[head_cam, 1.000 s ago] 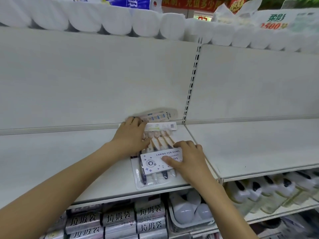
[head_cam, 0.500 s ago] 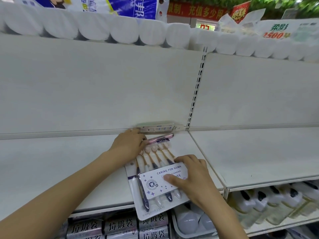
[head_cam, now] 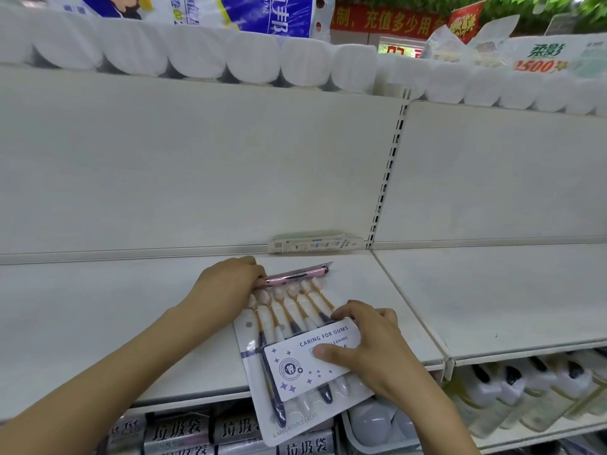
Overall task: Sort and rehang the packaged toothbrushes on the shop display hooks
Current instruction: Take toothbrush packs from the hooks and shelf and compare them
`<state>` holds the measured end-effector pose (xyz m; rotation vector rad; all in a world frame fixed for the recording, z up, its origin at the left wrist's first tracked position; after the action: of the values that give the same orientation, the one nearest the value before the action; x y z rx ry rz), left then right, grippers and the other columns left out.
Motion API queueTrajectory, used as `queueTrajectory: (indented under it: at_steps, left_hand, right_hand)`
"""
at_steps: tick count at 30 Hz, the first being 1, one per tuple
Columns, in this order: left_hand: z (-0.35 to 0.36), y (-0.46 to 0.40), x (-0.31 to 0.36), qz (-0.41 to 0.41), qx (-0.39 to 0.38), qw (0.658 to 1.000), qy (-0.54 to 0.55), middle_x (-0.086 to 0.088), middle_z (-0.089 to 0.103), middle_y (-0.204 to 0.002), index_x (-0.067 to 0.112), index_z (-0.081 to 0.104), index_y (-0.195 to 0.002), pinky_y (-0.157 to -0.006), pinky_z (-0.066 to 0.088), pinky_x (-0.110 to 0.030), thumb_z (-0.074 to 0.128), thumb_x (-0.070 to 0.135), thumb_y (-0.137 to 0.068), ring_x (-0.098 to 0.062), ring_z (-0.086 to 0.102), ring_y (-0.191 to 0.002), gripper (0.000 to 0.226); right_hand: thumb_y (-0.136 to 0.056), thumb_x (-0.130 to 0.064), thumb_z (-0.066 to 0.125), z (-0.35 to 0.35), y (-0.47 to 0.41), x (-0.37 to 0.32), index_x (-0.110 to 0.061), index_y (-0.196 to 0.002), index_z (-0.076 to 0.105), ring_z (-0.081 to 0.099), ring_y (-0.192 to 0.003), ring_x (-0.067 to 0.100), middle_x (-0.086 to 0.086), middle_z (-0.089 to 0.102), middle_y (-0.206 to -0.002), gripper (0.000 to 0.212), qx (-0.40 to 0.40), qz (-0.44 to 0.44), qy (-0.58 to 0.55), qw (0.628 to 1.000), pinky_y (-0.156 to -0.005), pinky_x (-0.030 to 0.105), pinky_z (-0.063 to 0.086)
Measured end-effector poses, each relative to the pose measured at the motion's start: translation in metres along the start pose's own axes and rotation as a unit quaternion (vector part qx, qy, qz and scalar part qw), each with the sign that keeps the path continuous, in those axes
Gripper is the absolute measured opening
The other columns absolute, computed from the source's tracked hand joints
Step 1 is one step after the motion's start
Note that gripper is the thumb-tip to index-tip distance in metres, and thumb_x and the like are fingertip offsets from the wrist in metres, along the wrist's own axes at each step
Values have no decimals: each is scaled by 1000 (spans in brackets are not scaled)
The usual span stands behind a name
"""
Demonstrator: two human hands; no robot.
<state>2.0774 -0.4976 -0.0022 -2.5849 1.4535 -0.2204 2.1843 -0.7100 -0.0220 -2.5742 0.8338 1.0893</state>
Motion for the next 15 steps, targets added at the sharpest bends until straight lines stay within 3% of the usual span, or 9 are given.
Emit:
queueTrajectory:
  at_steps: [2,5,12,15]
  left_hand:
    - [-4,8,-5,-10,10,1000,3,8,53,-92,27,58,-93,-74,51,-34,46,20,-101,-17,57,-89,16]
    - [-8,19,-18,-37,11,999,35,9,55,-90,27,54,-87,-72,48,-32,47,17,-99,-18,56,-87,17]
    - [-13,50,-43,-58,38,994,80,5,59,-102,19,58,-106,-76,50,-39,52,5,-91,-24,59,-92,21]
    - [-18,64,-55,-51,87,991,86,2,57,-104,19,56,-109,-74,50,-42,47,10,-100,-26,60,-91,16]
  right_hand:
    - [-71,-43,85,5,0,-4,-35,-108,54,39,-116,12,-21,41,-104,49,-16,10,-14,1000,-91,33,47]
    - [-65,-47,88,10,-6,-10,-36,-100,55,36,-116,10,-20,47,-113,50,-31,-8,15,999,-92,29,43]
    - [-59,-41,94,20,-18,-22,-35,-91,60,44,-113,16,-9,51,-113,48,-33,9,-14,999,-77,26,42]
    - [-54,-37,97,18,-22,-24,-32,-88,58,54,-101,16,-2,56,-116,52,-9,3,-61,998,-69,26,41]
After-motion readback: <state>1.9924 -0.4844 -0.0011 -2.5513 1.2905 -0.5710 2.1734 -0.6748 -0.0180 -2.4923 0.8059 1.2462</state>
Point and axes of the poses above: each hand's wrist, its own y-axis away from the middle knuckle, its own z-axis out of the palm, x = y × z, the point moved 8 cm from there along -y, towards the middle knuckle
